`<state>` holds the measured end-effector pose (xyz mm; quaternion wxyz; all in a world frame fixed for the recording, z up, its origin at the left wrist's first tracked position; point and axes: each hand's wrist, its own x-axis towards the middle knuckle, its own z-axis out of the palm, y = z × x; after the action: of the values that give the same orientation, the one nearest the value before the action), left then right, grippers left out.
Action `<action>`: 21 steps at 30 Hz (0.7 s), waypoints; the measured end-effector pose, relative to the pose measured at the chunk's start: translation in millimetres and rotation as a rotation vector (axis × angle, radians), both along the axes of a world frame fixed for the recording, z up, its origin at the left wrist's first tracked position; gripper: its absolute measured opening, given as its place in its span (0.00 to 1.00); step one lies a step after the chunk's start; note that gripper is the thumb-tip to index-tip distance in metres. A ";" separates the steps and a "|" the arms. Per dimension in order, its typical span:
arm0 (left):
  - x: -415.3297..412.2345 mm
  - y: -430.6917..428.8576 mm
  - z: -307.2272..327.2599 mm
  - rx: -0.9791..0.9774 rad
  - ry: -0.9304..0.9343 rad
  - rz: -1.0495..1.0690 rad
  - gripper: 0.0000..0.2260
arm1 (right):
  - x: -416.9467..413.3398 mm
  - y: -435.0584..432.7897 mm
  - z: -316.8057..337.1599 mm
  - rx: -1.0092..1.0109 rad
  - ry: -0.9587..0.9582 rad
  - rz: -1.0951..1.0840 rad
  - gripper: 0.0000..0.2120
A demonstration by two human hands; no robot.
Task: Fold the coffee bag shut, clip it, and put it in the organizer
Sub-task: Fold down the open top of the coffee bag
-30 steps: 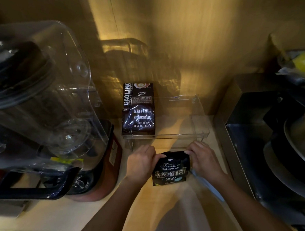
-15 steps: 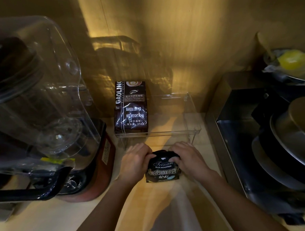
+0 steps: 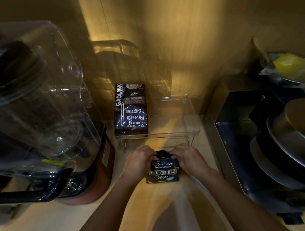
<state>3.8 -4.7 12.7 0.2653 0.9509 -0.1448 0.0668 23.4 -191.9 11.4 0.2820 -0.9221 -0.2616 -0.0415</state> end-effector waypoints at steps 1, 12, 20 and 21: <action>-0.8 3.8 0.6 -0.015 0.000 0.006 0.04 | 0.0 -2.1 -0.8 0.009 0.021 -0.037 0.05; -5.3 21.4 11.5 -0.028 -0.016 -0.011 0.03 | -3.7 -10.3 13.2 0.048 0.101 -0.030 0.06; -8.4 8.7 12.9 0.253 -0.128 0.026 0.04 | -3.1 -14.9 3.1 0.128 0.143 -0.132 0.05; -8.3 4.8 12.5 0.259 -0.132 -0.006 0.03 | -3.3 -14.8 1.9 0.135 0.153 -0.135 0.05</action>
<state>-4.4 0.1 25.3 0.1304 0.9702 -0.1725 0.1092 20.1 -206.7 13.3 0.3592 -0.9170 -0.1734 -0.0074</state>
